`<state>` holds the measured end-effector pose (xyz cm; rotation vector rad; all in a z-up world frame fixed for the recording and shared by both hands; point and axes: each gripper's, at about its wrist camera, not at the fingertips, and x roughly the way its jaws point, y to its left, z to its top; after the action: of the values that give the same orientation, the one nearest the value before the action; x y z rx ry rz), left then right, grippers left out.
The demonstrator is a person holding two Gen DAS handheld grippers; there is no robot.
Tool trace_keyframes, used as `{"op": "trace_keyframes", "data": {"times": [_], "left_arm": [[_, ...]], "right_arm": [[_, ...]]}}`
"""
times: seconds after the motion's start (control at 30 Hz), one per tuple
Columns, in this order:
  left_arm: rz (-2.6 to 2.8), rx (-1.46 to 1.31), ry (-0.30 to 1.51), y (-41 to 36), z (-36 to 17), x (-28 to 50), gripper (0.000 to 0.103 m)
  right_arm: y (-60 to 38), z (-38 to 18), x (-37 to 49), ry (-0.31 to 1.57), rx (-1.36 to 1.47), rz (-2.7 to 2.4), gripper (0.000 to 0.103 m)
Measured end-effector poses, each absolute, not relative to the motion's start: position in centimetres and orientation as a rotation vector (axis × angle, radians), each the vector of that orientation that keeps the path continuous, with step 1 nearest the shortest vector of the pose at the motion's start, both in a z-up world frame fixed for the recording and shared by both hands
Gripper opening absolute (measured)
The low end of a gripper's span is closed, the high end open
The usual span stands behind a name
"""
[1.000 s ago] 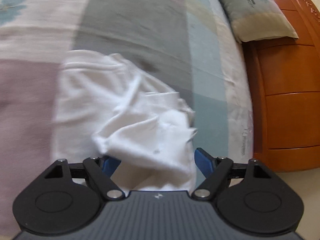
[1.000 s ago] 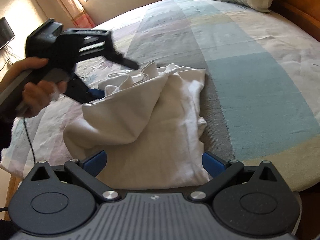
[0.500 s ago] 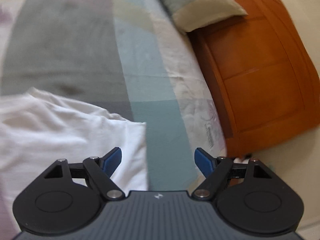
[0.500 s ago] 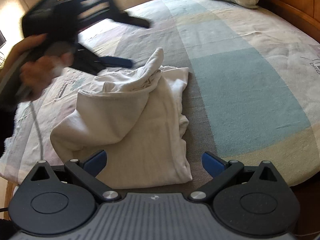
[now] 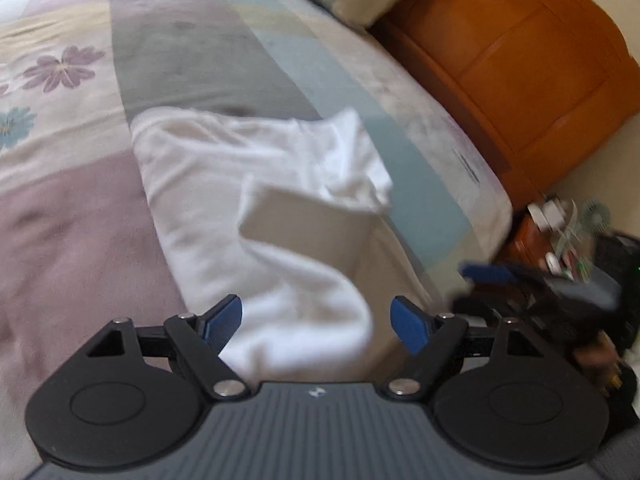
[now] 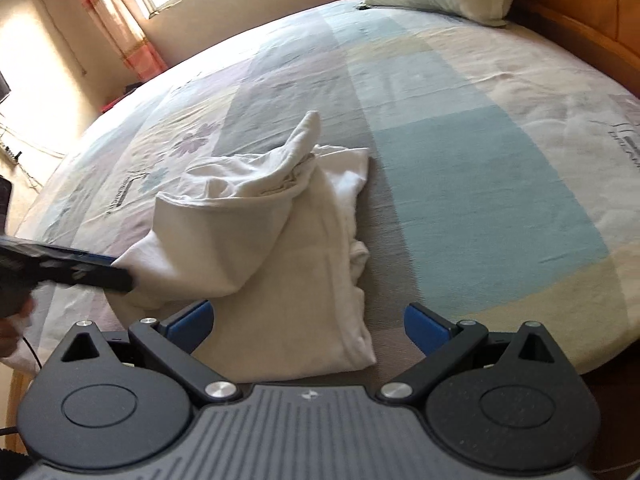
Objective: Fold clothes
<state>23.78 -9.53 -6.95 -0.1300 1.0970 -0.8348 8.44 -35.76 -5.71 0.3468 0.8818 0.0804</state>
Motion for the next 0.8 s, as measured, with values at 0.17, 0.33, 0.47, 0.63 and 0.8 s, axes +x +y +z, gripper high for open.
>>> {"op": "trace_keyframes", "data": {"times": [0.17,0.33,0.47,0.63,0.8], "left_arm": [[-0.921,-0.334,1.1,-11.6,-7.6,25.6,0.081],[-1.188,-0.291,1.072,-13.8,-6.0,22.9,0.081],[-1.119,-0.099,0.989,-12.9,-4.9,21.1,0.081],[-0.952,0.315,0.742,-10.8,-4.5,16.8,0.081],[-0.844,0.554,0.598,-10.9,-6.7,12.2,0.083]], "right_arm": [[-36.6,-5.1,6.8,0.867,0.354,0.063,0.103],[-37.8,-6.1,6.5,0.874,0.442,0.097,0.103],[-38.4,-6.5,6.7,0.879,0.469,0.083,0.103],[-38.8,-6.1,6.4,0.845,0.499,0.098,0.103],[-39.1,-6.2,6.9,0.839,0.505,0.085,0.103]]}}
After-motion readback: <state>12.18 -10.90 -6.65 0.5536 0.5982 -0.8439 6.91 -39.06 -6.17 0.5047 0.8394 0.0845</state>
